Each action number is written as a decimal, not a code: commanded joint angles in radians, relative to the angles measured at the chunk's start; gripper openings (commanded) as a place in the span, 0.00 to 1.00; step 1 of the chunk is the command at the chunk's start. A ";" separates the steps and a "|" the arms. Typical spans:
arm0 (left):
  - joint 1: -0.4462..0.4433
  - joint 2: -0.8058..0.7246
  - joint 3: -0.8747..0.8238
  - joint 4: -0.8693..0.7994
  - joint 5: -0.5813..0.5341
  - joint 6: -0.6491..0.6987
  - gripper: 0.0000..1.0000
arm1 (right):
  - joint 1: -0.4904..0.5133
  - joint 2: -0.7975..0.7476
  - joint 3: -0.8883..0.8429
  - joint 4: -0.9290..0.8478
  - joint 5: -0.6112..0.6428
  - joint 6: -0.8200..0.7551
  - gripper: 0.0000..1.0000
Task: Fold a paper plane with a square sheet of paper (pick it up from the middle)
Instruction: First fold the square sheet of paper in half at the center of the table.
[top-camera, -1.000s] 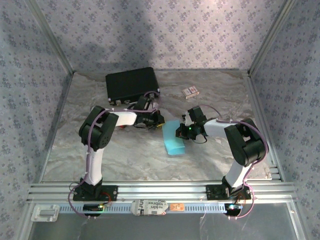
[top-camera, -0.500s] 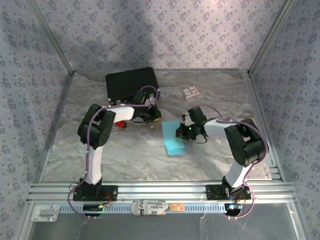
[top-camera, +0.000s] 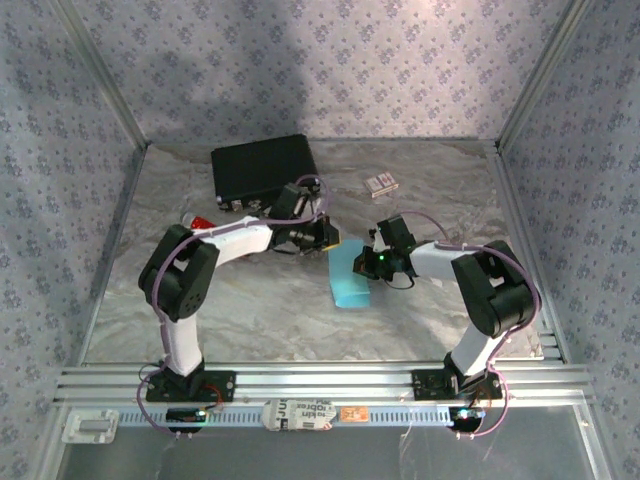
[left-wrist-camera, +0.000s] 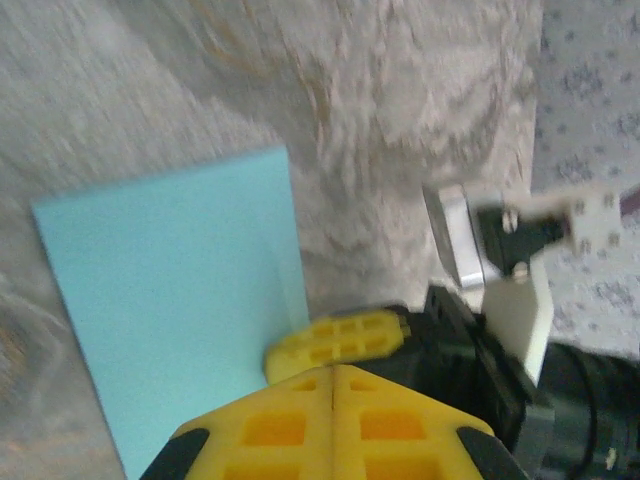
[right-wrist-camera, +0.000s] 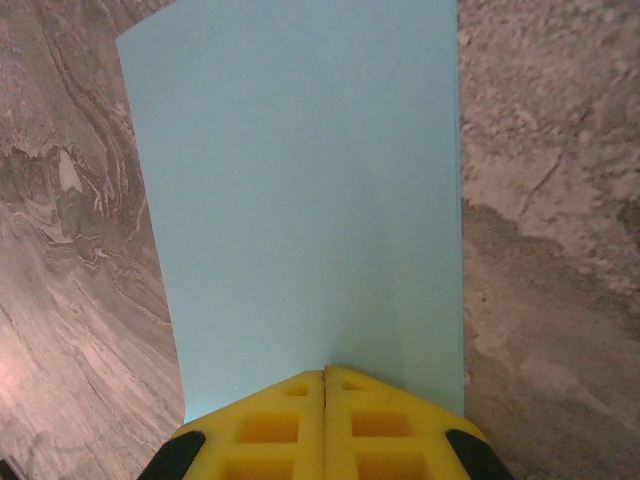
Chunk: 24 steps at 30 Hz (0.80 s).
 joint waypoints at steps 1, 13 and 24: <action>-0.015 -0.013 -0.063 0.049 0.103 -0.061 0.05 | -0.001 0.016 -0.036 -0.072 0.084 0.012 0.00; -0.056 0.032 -0.176 0.176 0.172 -0.142 0.05 | -0.001 0.017 -0.047 -0.078 0.079 -0.001 0.00; -0.065 0.073 -0.214 0.054 0.112 -0.038 0.04 | -0.002 0.028 -0.045 -0.083 0.080 -0.008 0.00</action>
